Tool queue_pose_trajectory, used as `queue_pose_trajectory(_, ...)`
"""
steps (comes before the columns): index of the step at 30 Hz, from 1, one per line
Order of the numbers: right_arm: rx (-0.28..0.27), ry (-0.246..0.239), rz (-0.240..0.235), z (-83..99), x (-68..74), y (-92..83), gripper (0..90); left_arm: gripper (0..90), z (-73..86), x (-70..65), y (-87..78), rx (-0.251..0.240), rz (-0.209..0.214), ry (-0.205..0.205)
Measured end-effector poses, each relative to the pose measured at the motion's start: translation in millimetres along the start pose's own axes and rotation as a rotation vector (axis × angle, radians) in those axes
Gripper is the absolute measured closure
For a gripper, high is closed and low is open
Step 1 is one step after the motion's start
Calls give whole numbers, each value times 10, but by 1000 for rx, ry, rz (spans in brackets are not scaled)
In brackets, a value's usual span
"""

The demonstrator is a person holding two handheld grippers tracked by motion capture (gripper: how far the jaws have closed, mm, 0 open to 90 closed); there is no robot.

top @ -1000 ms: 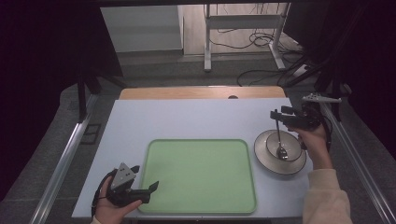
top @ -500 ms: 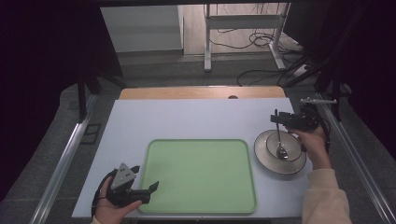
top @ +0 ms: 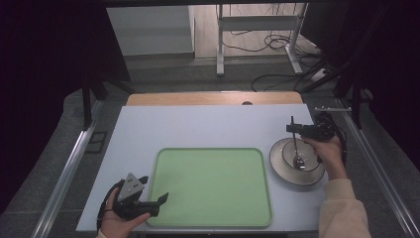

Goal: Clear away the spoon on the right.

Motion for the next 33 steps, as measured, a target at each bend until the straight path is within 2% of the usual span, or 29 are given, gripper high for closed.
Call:
queue_pose_trajectory(2,-1,6,-3,3,-3,-4,728,129,0,0,-1,0,0,0)
queue_pose_trajectory(3,-2,14,-13,5,1,-14,789,129,1,-1,-1,0,0,1)
queue_pose_trajectory(4,-3,12,-19,7,3,-20,808,129,2,-3,1,1,1,0)
queue_pose_trajectory(15,-18,11,-23,-11,-5,-80,846,129,8,3,6,4,0,0)
queue_pose_trajectory(17,-30,14,-34,-22,-8,-118,887,129,7,2,4,3,0,0)
queue_pose_trajectory(27,-63,17,-66,-63,10,-220,889,128,8,11,2,3,-2,2)
queue_pose_trajectory(33,-111,17,-91,-136,66,-343,890,127,-3,13,-13,-2,-4,0)
Point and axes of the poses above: each handheld gripper's, and its own axes: y roughly forward along the jaws, z roughly out of its underside, x roughly to its left, the point moved 9 cm from there along y, roughly forward along the jaws
